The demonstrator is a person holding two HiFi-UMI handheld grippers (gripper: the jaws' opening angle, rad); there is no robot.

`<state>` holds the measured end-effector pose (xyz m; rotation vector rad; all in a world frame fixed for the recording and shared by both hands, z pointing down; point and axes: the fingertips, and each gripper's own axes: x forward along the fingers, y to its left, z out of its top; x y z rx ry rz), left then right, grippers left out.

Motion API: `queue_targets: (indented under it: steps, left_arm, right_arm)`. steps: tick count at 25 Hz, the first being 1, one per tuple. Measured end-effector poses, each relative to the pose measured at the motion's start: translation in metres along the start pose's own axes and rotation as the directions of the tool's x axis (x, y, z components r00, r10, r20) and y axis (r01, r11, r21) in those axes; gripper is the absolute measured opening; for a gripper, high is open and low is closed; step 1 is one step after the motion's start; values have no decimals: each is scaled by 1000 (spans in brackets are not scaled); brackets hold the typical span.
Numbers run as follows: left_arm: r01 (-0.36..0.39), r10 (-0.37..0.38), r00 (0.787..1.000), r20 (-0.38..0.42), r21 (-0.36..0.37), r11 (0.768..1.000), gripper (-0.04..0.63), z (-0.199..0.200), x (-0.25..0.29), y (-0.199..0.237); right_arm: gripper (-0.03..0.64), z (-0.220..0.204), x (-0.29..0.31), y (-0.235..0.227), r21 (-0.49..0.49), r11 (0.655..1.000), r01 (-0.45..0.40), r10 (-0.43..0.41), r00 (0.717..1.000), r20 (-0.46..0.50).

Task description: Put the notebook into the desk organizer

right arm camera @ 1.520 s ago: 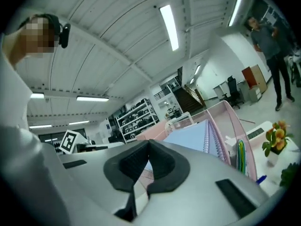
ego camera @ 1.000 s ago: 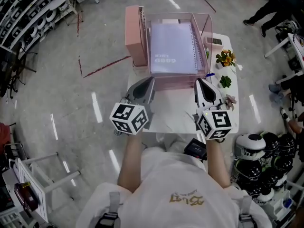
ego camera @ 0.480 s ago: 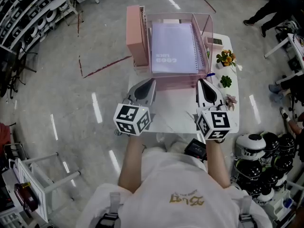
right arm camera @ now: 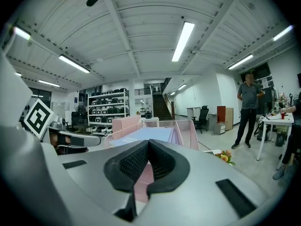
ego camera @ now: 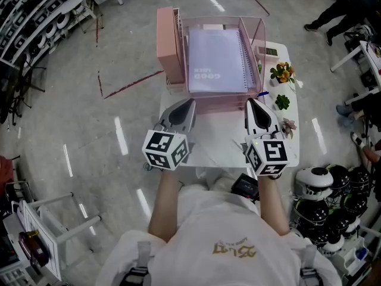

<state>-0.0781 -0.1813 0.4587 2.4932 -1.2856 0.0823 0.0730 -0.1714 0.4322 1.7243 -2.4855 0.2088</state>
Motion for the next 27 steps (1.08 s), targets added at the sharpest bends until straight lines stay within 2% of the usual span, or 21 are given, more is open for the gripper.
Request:
queue_targets:
  steps: [14, 20, 27]
  left_arm:
    - [-4, 4, 1000, -1, -5, 1000, 17, -3, -1, -3]
    - [8, -9, 1000, -12, -41, 999, 17, -7, -2, -7]
    - [4, -5, 1000, -16, -47, 999, 17, -7, -6, -13]
  right_arm:
    - [9, -7, -7, -6, 20, 1000, 1, -1, 1000, -2]
    - [9, -8, -13, -10, 26, 1000, 6, -6, 1000, 1]
    - [9, -11, -20, -11, 35, 999, 4, -3, 1000, -5]
